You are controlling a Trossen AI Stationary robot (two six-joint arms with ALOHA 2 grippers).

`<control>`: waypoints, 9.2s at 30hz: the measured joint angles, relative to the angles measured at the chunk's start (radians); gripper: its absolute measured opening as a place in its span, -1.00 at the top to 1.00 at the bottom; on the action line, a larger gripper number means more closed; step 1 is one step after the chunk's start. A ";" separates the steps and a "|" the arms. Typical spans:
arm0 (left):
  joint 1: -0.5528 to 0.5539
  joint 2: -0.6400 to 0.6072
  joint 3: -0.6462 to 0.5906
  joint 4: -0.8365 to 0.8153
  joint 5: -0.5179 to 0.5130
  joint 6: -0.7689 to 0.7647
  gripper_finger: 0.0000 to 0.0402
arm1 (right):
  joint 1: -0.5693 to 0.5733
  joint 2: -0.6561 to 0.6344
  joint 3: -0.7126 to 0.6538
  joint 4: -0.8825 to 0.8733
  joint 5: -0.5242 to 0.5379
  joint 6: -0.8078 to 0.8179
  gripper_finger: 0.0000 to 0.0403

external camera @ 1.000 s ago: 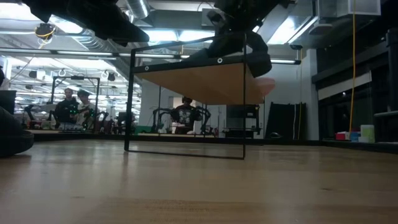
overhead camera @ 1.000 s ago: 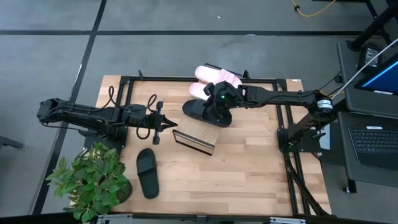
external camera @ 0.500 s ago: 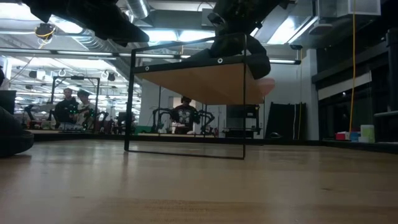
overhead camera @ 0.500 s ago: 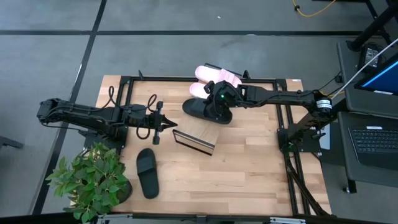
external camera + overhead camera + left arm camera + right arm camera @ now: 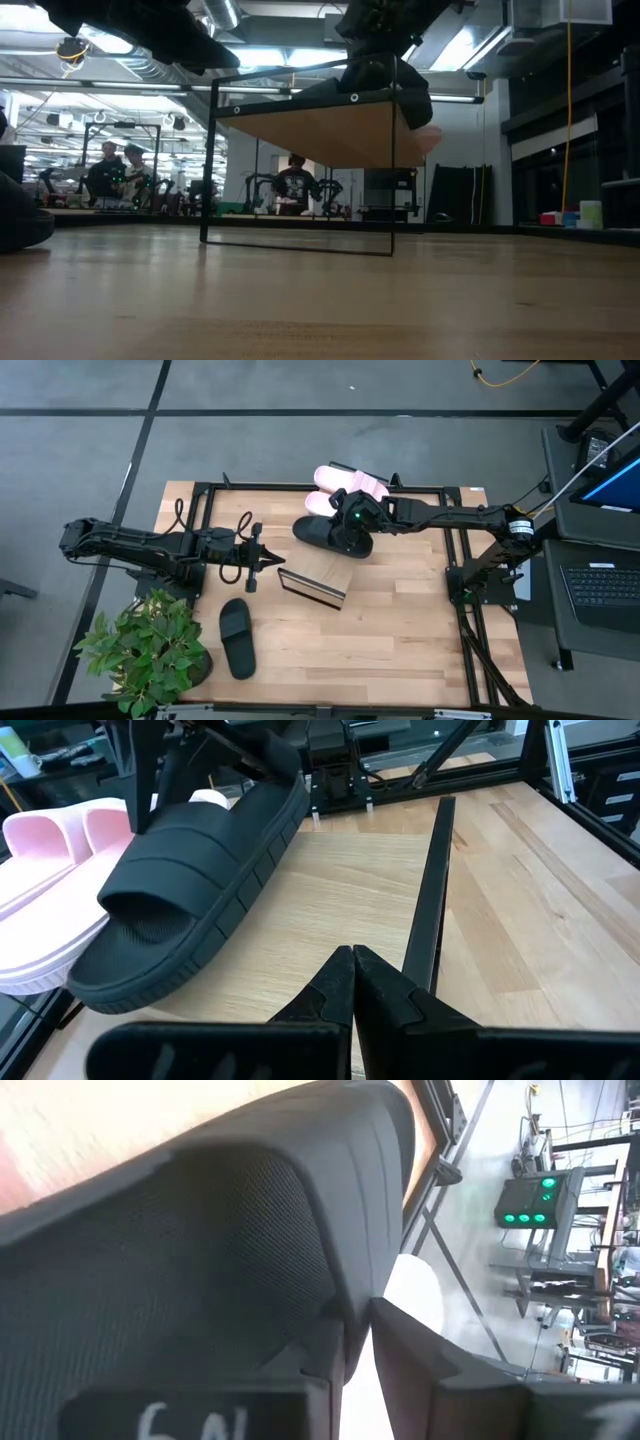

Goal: Pick and place slides into the shelf
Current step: Put the right black slide on the shelf, then put the black slide on the shelf

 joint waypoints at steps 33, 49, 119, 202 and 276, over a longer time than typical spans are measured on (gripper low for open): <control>0.000 0.000 0.000 0.000 0.000 -0.002 1.00 | 0.000 0.000 -0.001 -0.032 0.006 0.076 0.31; 0.000 0.000 0.000 -0.020 0.000 -0.003 1.00 | 0.012 0.000 0.019 -0.086 0.018 0.159 0.17; -0.116 -0.215 0.119 -0.699 0.140 -0.385 1.00 | 0.753 0.000 -0.124 -0.475 0.699 1.569 0.98; -0.124 -0.195 -0.117 -0.776 0.427 -0.647 0.29 | 0.753 0.000 -0.130 -0.110 0.757 1.569 0.97; -0.375 0.041 -0.131 -0.524 0.457 -0.776 0.30 | 0.753 0.000 -0.130 -0.100 0.743 1.572 0.88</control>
